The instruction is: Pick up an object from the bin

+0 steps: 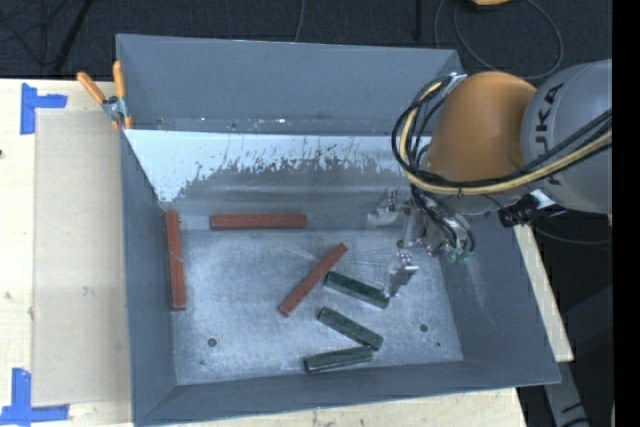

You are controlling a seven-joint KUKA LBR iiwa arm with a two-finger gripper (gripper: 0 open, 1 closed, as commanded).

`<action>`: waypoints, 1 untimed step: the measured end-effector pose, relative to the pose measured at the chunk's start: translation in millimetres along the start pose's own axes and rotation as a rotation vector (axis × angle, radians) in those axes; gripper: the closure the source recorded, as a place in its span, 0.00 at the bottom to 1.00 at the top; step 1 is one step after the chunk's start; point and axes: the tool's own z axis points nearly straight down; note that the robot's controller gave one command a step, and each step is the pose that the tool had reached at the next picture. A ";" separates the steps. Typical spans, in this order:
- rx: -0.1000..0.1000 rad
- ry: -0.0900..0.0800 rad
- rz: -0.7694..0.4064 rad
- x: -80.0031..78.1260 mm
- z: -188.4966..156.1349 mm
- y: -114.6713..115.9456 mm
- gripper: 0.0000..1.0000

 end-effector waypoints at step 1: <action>0.001 -0.016 -0.039 36.1 71.1 4.2 1.00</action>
Offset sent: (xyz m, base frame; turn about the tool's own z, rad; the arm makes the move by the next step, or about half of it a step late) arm 0.0000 0.0000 0.0000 0.0000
